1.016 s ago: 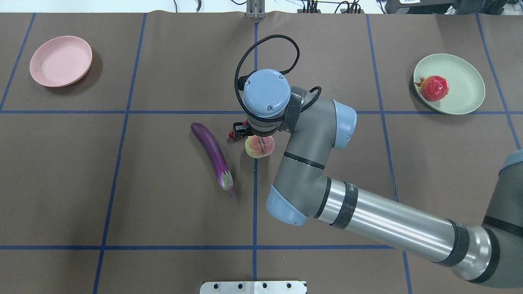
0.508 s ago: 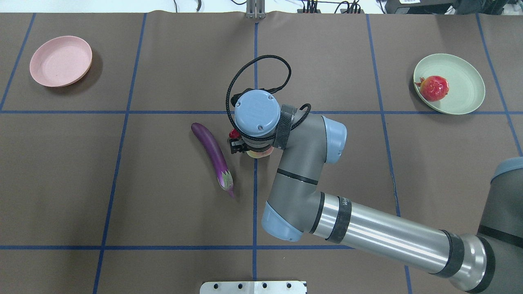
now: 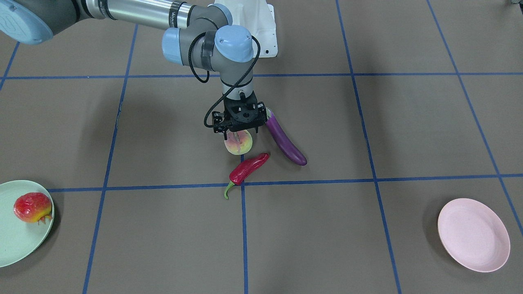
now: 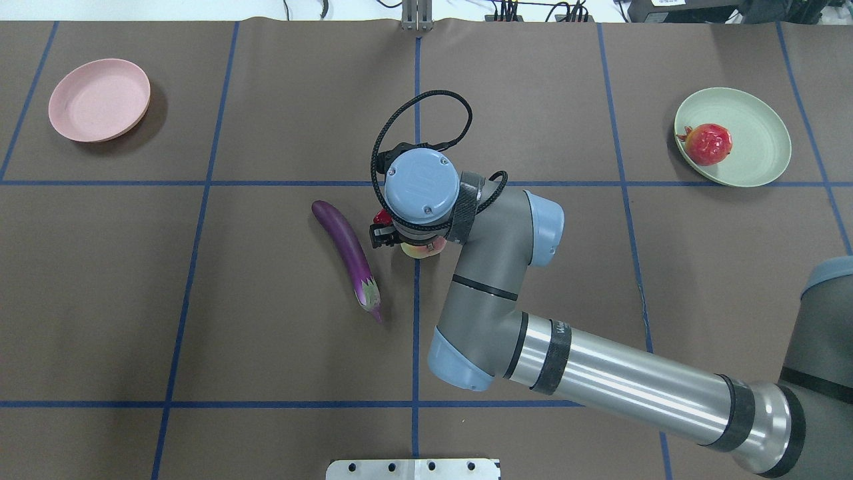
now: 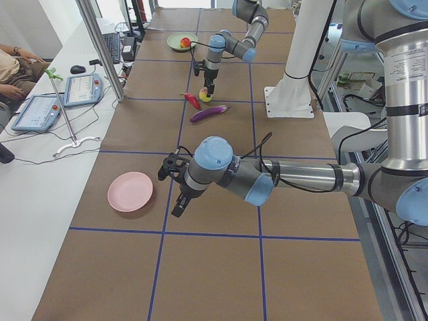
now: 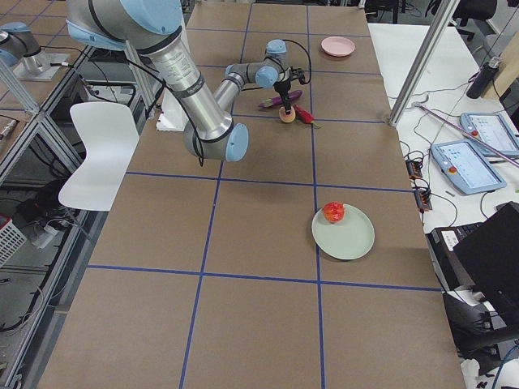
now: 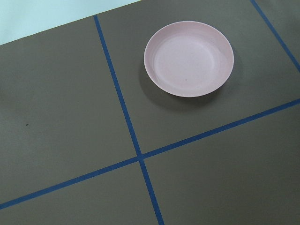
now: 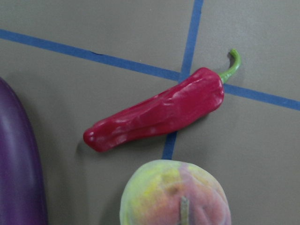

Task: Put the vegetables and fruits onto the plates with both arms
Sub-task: 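Reach the right gripper to the pink peach and grasp it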

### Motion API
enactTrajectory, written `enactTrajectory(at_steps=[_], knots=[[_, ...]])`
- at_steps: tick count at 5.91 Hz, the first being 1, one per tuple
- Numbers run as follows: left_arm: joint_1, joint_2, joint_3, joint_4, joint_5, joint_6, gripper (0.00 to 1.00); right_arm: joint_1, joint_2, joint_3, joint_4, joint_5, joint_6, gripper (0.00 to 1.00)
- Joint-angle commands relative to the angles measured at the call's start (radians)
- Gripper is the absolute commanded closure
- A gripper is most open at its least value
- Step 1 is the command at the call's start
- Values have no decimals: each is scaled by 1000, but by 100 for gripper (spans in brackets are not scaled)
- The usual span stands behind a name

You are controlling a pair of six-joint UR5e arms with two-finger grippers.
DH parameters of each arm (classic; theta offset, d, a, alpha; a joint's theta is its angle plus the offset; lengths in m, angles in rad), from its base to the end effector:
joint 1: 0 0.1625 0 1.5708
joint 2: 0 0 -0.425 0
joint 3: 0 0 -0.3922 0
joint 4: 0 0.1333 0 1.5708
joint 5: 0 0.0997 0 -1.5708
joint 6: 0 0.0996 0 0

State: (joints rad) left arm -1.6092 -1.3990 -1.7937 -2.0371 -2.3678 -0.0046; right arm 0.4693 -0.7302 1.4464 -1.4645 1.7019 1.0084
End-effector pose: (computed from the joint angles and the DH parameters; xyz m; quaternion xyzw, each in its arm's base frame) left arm -0.0789 -0.4374 0.5724 0.2421 0.3711 0.0801 0.8929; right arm -0.6169 -0.4477 0.1826 0.1445 -0.3766 -0.0687 0.9124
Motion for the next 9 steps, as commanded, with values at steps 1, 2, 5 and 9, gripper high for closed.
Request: enactTrajectory(at_steps=[1,2,5,9], knots=[[0,0,-1,0,-1,0,0,12,-8,-23,41,-1,-36,1],[0,0,0,0,-1,0,0,20,-17,-23,36,2,-74,1],[0,-2,0,0,1,-2,0,54,-21,-20,35,37,-126,1],[0,-2,-1,0,-1,-2,0,43,-26,-21,44,36,-105,1]])
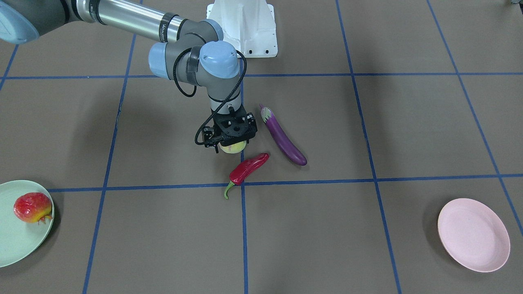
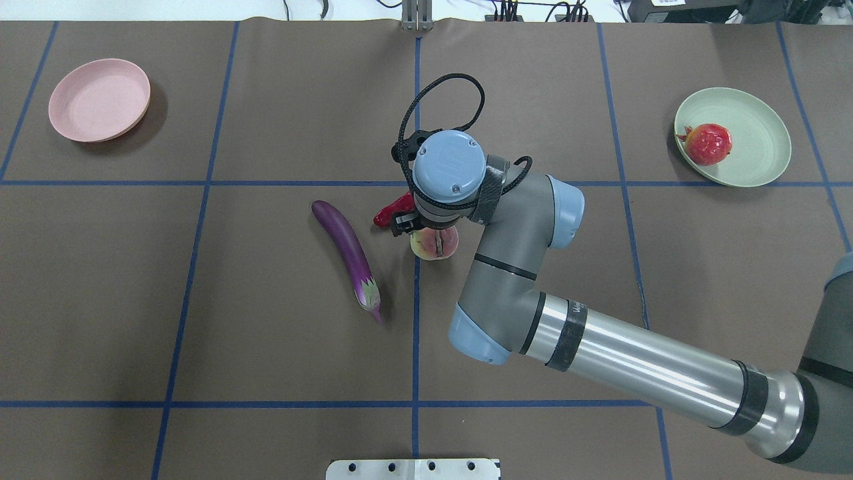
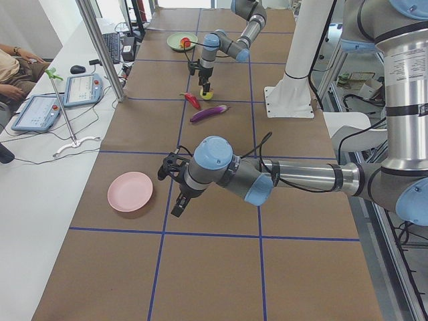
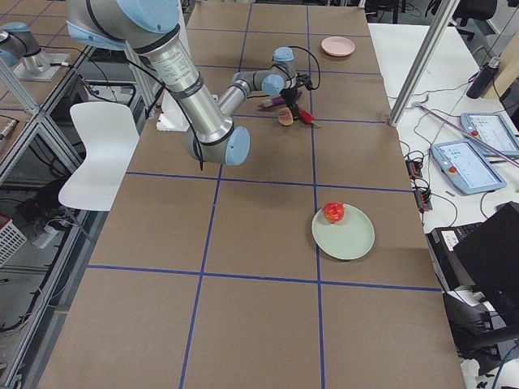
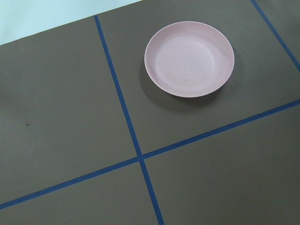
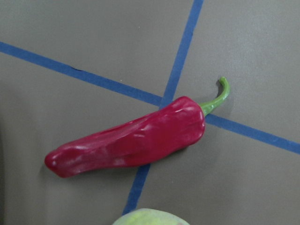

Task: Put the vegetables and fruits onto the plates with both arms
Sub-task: 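Reach the right gripper to the pink peach and grasp it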

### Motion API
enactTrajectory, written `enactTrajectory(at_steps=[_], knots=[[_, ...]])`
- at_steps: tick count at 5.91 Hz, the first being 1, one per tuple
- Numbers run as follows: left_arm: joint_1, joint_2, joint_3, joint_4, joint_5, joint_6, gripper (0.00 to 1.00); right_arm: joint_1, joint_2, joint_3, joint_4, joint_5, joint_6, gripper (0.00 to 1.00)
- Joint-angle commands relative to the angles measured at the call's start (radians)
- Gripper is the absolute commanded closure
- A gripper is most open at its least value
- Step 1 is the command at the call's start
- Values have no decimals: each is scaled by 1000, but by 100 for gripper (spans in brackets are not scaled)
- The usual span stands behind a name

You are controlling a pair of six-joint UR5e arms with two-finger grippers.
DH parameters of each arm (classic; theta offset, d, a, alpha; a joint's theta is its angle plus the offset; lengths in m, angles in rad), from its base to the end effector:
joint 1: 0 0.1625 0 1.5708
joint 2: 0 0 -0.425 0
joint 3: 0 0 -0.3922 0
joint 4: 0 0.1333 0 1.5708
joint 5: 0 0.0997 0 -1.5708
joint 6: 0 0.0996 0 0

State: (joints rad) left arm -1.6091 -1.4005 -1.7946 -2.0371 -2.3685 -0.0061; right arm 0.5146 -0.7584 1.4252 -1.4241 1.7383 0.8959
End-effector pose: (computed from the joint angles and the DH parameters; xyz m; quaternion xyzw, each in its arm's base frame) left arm -0.0788 -0.4380 0.5712 0.2428 0.3715 0.0800 0.8926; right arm -0.6012 -0.4740 0.2072 0.1573 -0.3696 -0.1063 0.9096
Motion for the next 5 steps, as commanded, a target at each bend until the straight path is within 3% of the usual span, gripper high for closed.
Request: enactTrajectory(at_steps=[1,5], knots=[[0,-2,0,0,0,0,0,-2,7,4,5,1,9,1],[0,0,0,0,0,-2,0,-4,-7,1,7,1,12,1]])
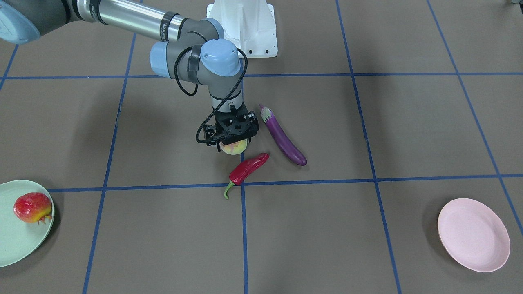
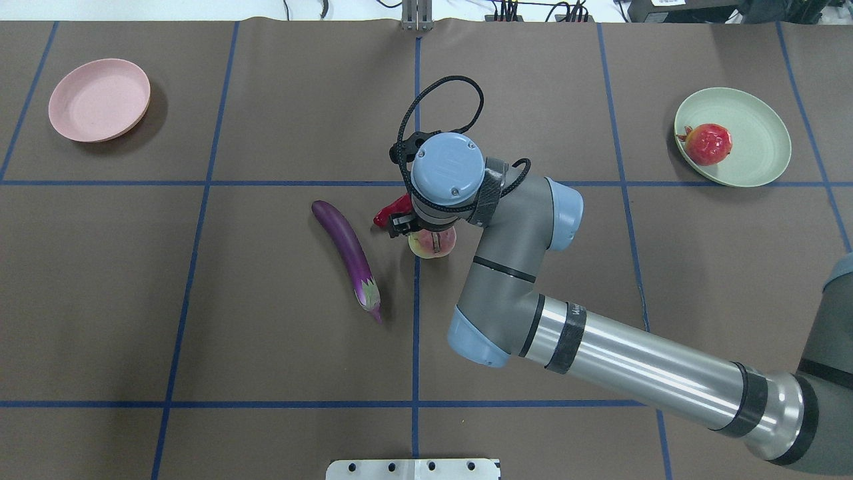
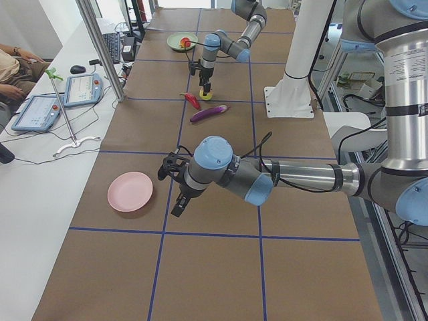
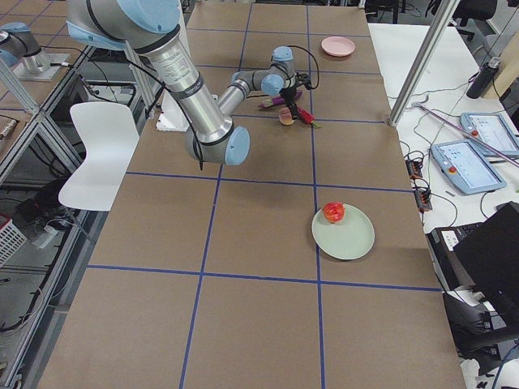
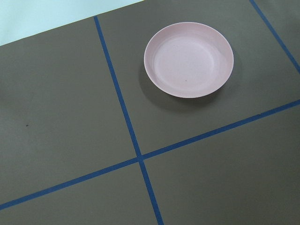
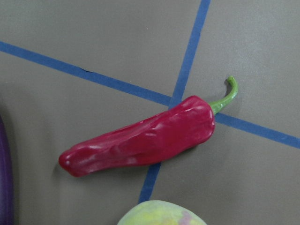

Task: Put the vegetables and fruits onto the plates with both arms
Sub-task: 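Reach the right gripper to the pink peach and grasp it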

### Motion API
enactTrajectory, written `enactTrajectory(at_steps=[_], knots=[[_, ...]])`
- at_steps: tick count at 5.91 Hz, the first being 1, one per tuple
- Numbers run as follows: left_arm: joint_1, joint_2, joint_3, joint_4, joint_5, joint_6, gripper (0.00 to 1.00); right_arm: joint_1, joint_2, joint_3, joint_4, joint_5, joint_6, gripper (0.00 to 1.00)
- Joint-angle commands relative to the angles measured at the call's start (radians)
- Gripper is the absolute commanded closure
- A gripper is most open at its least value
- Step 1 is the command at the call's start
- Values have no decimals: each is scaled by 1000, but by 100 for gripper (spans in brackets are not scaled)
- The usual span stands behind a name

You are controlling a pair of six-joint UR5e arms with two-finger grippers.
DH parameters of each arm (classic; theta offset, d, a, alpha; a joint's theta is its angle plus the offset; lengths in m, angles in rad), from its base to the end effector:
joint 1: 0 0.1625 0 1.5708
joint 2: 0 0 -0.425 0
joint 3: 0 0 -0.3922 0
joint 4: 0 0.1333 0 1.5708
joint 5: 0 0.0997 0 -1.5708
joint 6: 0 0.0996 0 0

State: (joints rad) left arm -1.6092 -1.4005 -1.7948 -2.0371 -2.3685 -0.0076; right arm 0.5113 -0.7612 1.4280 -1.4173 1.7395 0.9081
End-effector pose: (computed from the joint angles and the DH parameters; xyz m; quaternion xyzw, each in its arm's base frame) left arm -0.0789 -0.4380 0.5711 0.2427 0.3716 0.0793 0.8926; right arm -0.6020 -0.4714 0.2071 0.1557 -0.3736 -0.1026 0.9086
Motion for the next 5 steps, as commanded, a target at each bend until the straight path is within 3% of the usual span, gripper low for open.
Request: enactTrajectory(at_steps=[1,5], knots=[[0,0,0,0,0,0,0,-5,-4,-1,1,0,0,1],[0,0,0,2,-2,0,0,-33,-9,-3,3,-3,8,1]])
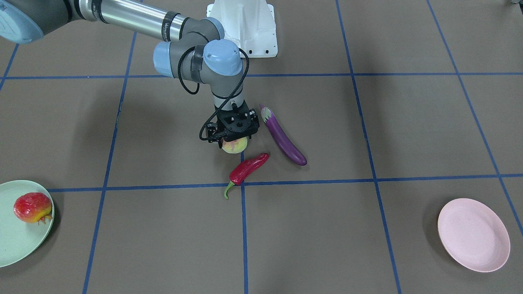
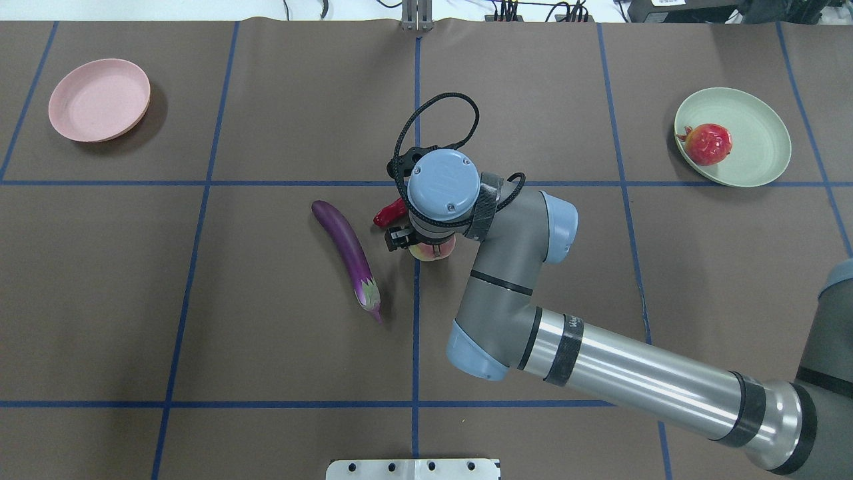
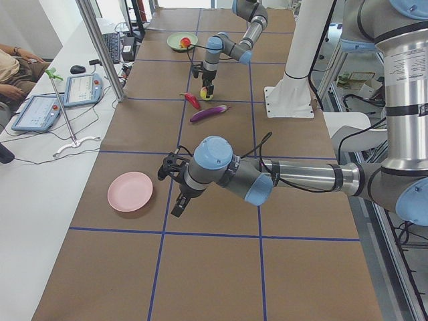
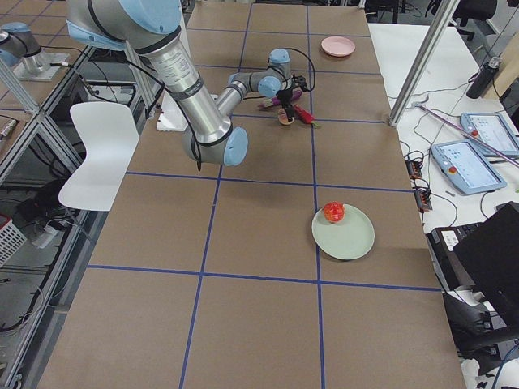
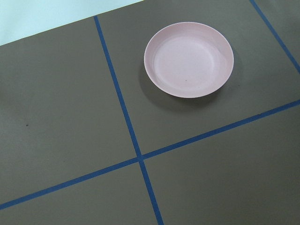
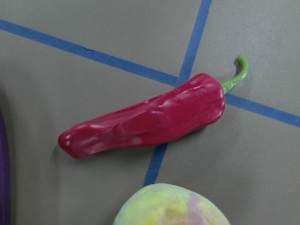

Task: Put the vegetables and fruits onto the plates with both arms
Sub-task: 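Reach the right gripper to the pink peach and grasp it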

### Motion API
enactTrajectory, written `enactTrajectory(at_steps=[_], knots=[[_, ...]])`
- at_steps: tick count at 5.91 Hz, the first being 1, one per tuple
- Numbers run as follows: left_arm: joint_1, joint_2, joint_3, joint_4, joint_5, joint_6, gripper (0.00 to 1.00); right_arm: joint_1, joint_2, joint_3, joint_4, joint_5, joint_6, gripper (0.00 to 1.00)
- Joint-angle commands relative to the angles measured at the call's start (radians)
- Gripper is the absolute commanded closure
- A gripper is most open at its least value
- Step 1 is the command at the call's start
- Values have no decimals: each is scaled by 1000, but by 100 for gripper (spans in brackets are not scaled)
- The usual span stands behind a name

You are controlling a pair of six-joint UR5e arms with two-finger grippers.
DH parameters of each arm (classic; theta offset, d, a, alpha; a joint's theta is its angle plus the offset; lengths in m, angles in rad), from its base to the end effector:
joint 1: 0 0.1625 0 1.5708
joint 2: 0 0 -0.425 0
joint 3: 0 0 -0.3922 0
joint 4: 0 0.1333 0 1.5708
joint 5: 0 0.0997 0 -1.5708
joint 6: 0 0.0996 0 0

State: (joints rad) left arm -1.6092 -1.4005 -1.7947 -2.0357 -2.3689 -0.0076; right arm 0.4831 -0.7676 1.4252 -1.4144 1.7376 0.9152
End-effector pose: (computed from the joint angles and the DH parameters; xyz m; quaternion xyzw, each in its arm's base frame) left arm -0.0789 -0.4380 0.5713 0.2420 0.3719 0.0791 0.8927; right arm -0.6153 -0.4546 0.2129 0.1482 -0.3735 -0.1117 0.9089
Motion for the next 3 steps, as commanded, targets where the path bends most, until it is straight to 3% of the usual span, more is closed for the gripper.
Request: enactTrajectory(at_steps=[1,2,3], knots=[[0,-2,0,0,-1,0,0,-6,-10,0,0,-1,-2,1],[0,0,0,0,-1,0,0,-6,-15,0,0,-1,-7,1],[0,-2,0,0,-1,0,0,-6,-15,0,2,0,-9,22]])
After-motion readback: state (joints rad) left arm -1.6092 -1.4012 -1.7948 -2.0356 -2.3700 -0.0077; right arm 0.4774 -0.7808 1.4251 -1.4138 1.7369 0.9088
